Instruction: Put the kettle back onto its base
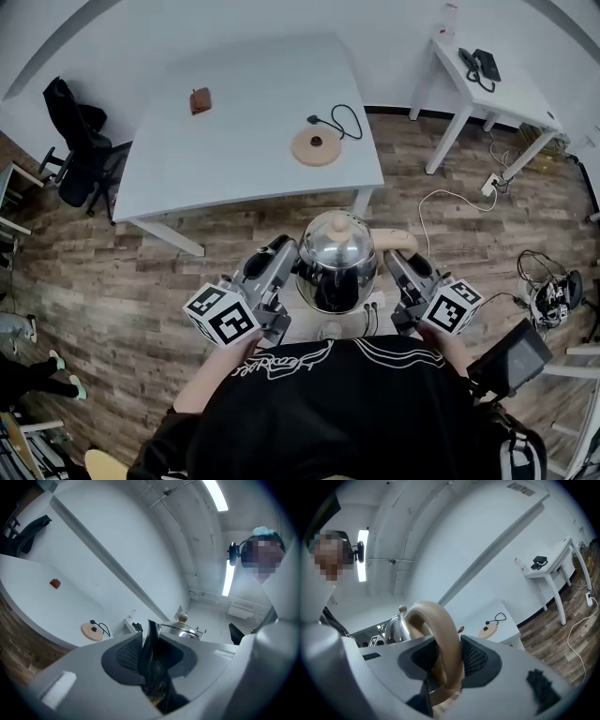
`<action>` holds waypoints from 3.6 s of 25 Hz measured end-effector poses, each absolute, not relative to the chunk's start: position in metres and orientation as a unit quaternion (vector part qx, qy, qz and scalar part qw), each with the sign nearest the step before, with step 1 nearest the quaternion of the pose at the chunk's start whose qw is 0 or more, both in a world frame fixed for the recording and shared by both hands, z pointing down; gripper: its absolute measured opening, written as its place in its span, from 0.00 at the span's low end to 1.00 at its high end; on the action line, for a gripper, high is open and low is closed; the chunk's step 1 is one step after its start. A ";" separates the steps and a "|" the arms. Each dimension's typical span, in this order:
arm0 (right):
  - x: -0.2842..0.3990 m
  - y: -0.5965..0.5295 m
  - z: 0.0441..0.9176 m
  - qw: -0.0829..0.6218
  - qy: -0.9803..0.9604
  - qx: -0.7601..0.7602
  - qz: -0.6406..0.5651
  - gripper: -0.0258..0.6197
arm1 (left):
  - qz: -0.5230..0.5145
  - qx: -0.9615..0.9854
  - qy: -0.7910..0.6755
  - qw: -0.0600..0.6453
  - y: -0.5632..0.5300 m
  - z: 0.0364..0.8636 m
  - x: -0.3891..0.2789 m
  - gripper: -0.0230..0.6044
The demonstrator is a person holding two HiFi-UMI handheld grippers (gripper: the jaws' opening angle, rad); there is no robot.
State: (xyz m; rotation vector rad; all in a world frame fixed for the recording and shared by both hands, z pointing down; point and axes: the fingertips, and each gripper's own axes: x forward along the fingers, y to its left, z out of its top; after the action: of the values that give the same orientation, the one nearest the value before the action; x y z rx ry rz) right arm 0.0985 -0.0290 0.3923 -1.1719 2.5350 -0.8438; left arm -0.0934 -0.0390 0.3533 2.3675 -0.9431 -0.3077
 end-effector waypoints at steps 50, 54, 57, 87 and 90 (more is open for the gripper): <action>0.076 -0.341 0.438 0.033 0.899 -0.341 -0.273 0.25 | -0.114 0.881 -0.367 0.277 -0.349 0.403 -0.111 0.15; 0.072 -0.363 0.446 0.005 0.917 -0.309 -0.252 0.25 | -0.108 0.898 -0.354 0.238 -0.378 0.406 -0.111 0.15; 0.071 -0.384 0.454 -0.014 0.923 -0.303 -0.237 0.24 | -0.104 0.904 -0.347 0.225 -0.402 0.413 -0.110 0.14; 0.072 -0.416 0.508 -0.072 0.919 -0.332 -0.199 0.23 | -0.093 0.921 -0.339 0.170 -0.428 0.455 -0.105 0.11; 0.072 -0.416 0.508 -0.075 0.920 -0.333 -0.194 0.23 | -0.090 0.921 -0.341 0.168 -0.427 0.456 -0.105 0.12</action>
State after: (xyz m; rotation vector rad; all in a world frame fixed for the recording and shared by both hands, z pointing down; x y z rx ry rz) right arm 0.0723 -0.4158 0.5085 -1.0982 3.0374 -0.6397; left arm -0.1046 -0.4268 0.4562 2.6180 -0.9696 -0.2564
